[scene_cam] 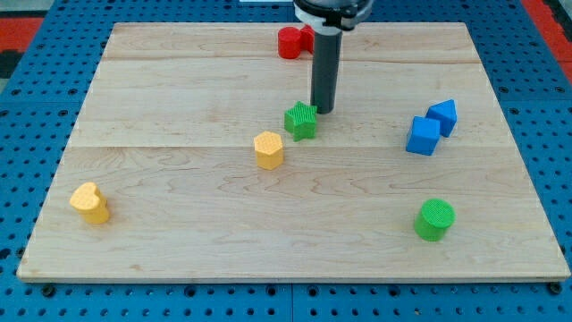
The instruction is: Move the green star to the right side of the yellow hexagon
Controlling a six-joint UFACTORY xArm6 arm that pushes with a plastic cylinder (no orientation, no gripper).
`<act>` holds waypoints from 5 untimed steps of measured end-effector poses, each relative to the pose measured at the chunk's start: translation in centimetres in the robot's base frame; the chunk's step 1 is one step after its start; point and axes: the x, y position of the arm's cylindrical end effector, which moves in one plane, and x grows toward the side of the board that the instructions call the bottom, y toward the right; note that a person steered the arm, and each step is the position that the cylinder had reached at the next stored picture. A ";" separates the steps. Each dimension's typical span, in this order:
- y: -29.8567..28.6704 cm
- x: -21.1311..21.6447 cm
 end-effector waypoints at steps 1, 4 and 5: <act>-3.6 -1.9; 0.1 5.6; 1.2 9.3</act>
